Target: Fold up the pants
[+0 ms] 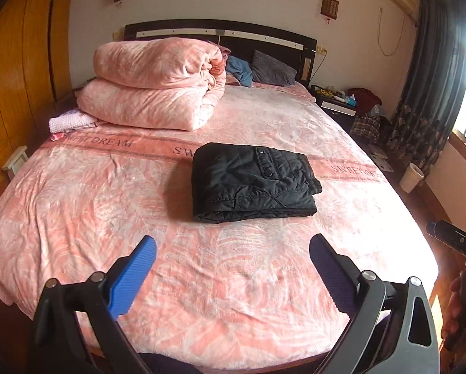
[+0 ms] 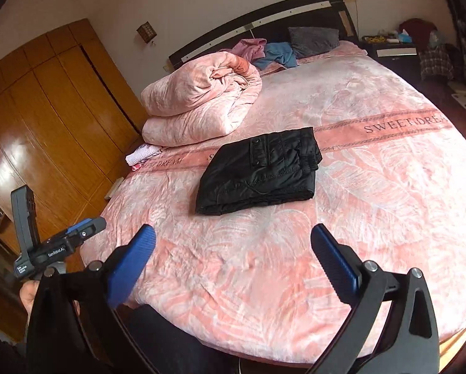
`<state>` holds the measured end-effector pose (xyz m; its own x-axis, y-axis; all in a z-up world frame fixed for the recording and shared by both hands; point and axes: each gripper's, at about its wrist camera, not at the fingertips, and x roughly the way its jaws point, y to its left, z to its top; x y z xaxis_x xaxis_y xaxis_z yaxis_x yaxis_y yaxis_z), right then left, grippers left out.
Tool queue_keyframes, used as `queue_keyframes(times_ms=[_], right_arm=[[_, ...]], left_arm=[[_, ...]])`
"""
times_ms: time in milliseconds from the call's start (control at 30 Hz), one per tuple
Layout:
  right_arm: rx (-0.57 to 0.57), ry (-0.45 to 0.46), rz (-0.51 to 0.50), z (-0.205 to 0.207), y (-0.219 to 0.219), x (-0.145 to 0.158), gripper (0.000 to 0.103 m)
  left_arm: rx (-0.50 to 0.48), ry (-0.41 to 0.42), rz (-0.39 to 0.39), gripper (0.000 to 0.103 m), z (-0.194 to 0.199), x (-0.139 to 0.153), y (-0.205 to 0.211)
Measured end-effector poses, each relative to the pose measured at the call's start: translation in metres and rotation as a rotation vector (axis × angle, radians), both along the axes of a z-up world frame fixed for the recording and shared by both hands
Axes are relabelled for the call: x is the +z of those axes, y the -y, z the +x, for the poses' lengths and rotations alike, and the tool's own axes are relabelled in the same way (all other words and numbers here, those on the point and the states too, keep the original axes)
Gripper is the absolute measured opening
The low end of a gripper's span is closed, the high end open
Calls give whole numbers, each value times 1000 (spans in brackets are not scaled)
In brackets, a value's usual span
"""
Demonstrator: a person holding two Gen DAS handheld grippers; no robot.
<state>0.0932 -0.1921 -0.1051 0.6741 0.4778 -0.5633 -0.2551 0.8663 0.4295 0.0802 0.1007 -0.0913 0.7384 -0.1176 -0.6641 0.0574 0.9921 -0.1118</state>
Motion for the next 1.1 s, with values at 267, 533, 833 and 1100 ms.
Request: queue_keyframes(times_ms=[267,533,833,1100], right_arm=[[-57,34,-84,-98,-9,50,100],[-78,122,-237,-160,-41,88,100],[-50,169,-271,-188,-63,95,100],[-42,160,-246,-187,-71,95,100]], left_arm=[[47,52,80,99,-92,49,22],[56,90,87,99,-160,86,36],[73,86,-6,99,-190,90,23],[112,97,37,99,-192,88,18]])
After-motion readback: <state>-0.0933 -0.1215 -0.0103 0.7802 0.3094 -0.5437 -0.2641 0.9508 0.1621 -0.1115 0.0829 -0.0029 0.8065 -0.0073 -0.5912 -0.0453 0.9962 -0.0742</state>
